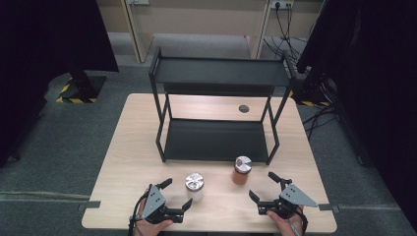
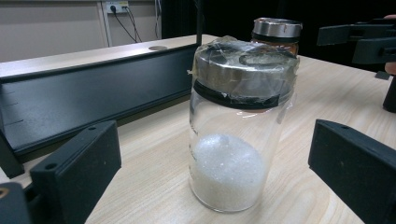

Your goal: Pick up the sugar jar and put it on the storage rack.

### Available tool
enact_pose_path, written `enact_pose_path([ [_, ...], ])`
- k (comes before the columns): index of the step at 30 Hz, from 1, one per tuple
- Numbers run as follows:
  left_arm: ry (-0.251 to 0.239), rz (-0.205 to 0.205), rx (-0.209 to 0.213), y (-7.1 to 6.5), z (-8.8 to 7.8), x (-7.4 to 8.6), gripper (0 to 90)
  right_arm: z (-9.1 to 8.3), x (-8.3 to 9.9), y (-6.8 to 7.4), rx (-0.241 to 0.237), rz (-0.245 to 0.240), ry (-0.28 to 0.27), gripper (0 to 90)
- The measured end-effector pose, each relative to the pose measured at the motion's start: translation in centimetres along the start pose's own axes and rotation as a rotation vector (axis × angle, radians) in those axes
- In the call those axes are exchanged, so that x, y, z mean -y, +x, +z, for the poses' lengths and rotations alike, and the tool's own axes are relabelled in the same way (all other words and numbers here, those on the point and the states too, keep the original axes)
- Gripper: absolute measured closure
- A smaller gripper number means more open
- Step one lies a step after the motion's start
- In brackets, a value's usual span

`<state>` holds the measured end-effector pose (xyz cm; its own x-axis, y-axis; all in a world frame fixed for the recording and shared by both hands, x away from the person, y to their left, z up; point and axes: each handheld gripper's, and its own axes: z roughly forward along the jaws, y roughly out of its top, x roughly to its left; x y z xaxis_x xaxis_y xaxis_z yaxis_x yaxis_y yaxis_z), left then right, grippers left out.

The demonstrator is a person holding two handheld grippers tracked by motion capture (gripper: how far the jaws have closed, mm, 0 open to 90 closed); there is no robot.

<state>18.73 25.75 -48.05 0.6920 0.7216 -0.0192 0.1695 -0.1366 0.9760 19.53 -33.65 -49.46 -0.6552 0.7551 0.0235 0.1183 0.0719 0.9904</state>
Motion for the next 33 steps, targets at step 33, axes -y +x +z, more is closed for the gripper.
enact_pose_path([
  [33,-0.004,0.008,0.0,-0.16,-0.15,0.05,1.7,0.03,0.17,0.04,-0.016,0.01,-0.015,1.1],
])
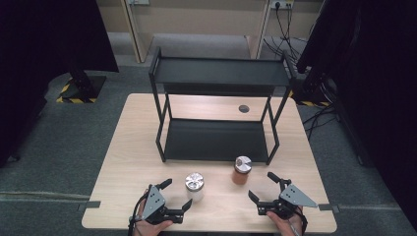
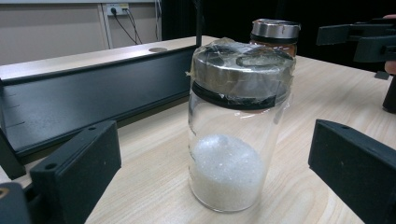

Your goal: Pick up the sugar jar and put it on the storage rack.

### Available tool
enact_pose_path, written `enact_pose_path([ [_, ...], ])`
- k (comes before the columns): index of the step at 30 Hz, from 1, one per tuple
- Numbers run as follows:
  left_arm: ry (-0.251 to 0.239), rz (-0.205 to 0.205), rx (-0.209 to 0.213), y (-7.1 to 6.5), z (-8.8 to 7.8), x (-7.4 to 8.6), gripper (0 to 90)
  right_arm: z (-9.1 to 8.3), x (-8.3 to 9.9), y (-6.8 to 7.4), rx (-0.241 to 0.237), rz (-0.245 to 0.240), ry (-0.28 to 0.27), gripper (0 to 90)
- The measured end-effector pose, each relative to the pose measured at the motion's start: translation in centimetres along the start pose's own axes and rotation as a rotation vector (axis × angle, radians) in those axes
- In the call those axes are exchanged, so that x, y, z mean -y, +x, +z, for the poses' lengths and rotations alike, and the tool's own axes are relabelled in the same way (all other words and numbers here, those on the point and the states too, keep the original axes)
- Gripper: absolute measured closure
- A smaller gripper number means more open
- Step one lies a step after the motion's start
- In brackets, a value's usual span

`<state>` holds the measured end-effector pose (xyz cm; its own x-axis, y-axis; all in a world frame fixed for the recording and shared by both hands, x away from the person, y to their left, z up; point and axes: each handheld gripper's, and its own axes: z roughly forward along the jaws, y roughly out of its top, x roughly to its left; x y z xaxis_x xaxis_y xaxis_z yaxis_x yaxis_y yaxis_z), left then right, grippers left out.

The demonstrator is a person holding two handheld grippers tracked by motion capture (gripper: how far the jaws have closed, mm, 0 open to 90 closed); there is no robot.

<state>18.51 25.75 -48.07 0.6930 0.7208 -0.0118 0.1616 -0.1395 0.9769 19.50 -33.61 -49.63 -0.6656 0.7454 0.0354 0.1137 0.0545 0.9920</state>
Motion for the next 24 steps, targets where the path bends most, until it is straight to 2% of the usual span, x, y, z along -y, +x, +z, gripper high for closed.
enact_pose_path([
  [21,0.009,0.011,0.022,-0.34,0.53,-0.2,1.7,0.01,0.14,0.02,0.001,0.008,-0.007,1.1],
  [24,0.014,-0.002,0.031,-0.35,0.87,-0.28,1.7,0.0,0.17,0.03,0.002,0.008,-0.011,1.1],
])
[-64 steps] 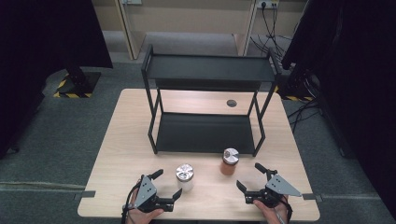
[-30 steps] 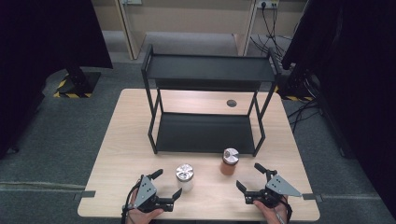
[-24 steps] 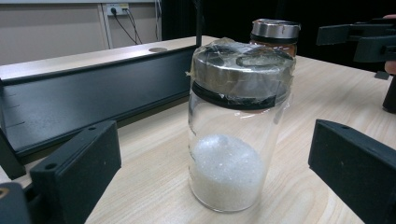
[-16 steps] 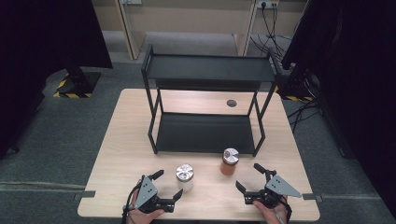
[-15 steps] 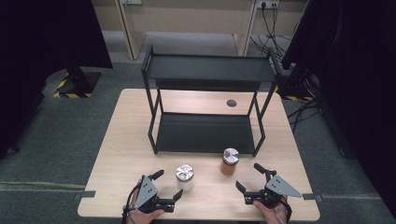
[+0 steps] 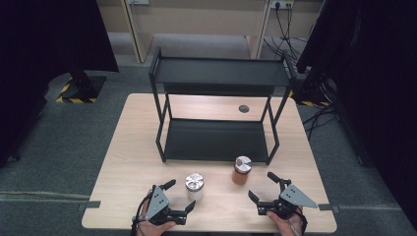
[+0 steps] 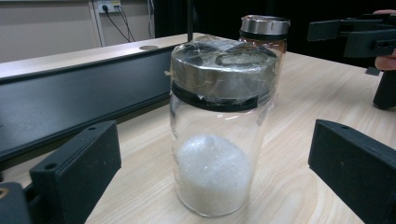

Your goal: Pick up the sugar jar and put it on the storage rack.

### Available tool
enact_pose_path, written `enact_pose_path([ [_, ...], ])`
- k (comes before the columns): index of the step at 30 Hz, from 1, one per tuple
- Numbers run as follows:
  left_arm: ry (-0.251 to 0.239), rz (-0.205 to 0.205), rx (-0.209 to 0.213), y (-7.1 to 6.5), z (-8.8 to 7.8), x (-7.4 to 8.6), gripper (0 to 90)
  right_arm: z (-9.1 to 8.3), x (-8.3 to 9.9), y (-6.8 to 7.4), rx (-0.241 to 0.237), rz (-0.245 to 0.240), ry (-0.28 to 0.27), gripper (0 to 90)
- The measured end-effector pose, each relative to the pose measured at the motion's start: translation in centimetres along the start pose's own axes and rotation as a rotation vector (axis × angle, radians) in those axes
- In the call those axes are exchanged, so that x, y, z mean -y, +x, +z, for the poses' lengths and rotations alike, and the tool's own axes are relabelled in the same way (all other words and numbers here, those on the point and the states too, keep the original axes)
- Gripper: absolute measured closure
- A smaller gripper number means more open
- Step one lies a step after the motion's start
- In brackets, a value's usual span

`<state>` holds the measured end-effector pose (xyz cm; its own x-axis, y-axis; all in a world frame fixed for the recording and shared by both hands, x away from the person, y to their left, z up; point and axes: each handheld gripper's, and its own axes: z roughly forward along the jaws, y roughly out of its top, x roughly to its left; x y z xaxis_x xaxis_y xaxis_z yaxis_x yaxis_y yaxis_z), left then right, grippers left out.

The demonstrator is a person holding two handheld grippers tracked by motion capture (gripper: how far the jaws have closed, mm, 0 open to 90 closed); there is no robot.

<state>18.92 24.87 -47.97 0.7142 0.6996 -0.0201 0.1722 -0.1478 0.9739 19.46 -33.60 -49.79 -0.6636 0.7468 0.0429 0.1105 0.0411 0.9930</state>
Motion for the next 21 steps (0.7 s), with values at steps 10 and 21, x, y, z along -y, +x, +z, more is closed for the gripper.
enact_pose_path([
  [10,0.022,0.044,0.01,-0.2,1.8,-1.5,1.7,0.0,0.1,-0.1,0.002,0.007,-0.001,1.1],
  [21,0.051,0.014,0.019,0.1,3.4,-2.3,5.9,0.0,0.1,-0.1,-0.001,0.007,-0.002,1.1],
])
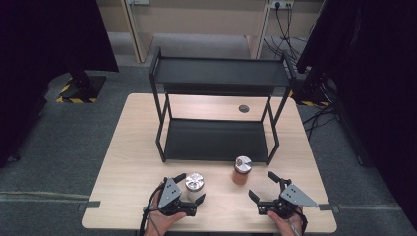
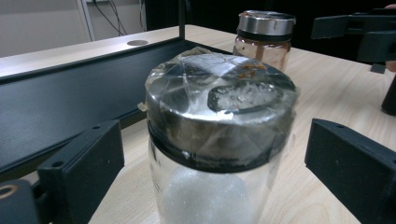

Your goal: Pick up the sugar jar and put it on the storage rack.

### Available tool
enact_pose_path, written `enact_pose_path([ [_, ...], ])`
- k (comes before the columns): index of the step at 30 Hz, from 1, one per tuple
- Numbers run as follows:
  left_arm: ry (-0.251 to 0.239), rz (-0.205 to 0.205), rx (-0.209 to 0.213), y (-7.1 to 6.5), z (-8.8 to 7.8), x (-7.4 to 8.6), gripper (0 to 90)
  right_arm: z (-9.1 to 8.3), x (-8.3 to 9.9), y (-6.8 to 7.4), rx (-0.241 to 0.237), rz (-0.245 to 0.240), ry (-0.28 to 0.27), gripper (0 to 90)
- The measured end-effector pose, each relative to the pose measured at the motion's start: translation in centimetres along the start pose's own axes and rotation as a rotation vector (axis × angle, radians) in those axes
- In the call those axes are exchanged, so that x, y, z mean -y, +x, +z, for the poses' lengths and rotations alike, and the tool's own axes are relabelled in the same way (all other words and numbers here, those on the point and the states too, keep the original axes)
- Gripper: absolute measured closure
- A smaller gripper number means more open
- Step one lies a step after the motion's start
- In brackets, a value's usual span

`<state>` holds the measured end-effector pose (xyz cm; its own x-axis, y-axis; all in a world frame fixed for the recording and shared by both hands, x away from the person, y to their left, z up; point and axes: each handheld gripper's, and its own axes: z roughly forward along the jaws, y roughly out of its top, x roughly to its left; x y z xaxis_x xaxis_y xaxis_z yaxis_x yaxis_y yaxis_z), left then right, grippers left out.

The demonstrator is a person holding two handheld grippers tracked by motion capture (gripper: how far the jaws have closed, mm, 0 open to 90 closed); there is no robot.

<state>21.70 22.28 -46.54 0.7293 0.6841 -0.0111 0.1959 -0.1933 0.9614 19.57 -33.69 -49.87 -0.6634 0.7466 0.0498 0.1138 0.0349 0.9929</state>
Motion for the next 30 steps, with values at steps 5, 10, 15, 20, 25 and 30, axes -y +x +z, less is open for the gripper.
enact_pose_path([
  [5,0.007,0.007,-0.004,-0.07,0.39,-0.38,11.8,0.05,-0.01,0.0,-0.003,-0.001,0.002,1.1],
  [10,0.031,0.015,-0.008,-0.16,0.6,-0.49,17.3,0.01,-0.01,0.0,-0.002,0.001,0.001,1.1],
  [15,0.045,0.012,-0.007,-0.05,0.8,-0.42,28.0,0.04,-0.01,-0.01,-0.005,0.0,0.0,1.1],
  [20,0.037,0.009,-0.01,-0.09,0.78,-0.26,30.9,0.04,-0.02,-0.06,-0.003,-0.001,0.002,1.1],
  [25,0.031,0.007,-0.009,-0.11,0.74,-0.13,31.1,0.04,-0.03,-0.07,-0.004,-0.001,0.001,1.1],
  [30,0.023,0.009,0.004,0.02,0.55,-0.55,31.1,0.02,-0.01,-0.1,-0.004,0.002,-0.001,1.1],
])
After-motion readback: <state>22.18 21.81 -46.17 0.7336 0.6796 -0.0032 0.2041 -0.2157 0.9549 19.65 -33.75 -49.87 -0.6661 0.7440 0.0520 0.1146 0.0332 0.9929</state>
